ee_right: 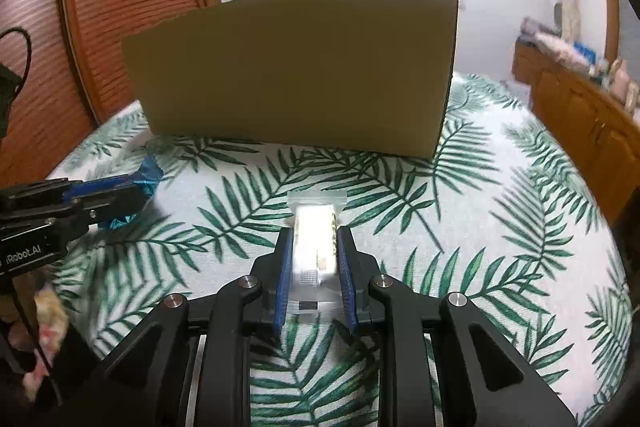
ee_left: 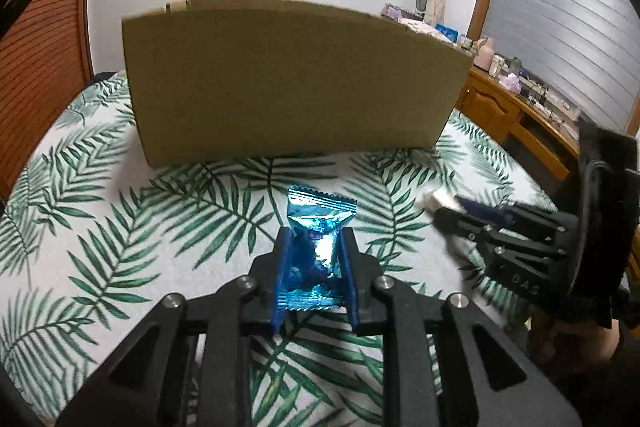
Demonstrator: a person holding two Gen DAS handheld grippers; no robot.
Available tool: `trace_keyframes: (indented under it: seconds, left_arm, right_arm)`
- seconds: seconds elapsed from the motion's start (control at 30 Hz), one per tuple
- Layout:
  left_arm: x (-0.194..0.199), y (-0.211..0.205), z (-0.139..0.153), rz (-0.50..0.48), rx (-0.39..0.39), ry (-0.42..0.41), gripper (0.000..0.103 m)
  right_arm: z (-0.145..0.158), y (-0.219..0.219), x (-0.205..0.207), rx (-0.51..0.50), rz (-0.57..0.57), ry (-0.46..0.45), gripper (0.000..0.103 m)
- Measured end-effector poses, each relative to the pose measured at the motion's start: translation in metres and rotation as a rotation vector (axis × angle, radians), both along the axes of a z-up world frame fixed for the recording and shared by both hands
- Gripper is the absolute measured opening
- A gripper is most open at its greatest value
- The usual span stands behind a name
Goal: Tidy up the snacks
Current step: 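Lift the blue candy with the left tool while the right tool carries the white bar over the box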
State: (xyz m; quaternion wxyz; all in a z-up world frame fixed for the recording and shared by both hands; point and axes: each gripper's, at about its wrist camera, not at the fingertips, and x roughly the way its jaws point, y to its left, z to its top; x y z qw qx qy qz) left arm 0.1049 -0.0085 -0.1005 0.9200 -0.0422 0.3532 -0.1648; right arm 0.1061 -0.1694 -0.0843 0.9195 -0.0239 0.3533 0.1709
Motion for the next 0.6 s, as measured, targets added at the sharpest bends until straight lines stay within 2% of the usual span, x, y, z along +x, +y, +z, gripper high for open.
trace_keyframes:
  seconds: [0.23,0.47,0.6]
  left_arm:
    - [-0.015,0.006,0.044,-0.001,-0.032,-0.051,0.02]
    - [-0.017,0.01,0.093,-0.015,-0.027,-0.117,0.02]
    - [-0.008,0.008,0.11,-0.019,-0.023,-0.125,0.02]
  right_arm:
    - [0.048,-0.02,-0.008,0.08,0.004,-0.03,0.019]
    - [0.101,-0.036,-0.01,0.082,-0.007,-0.092,0.019]
    - [0.124,-0.039,-0.011,0.071,0.001,-0.117,0.019]
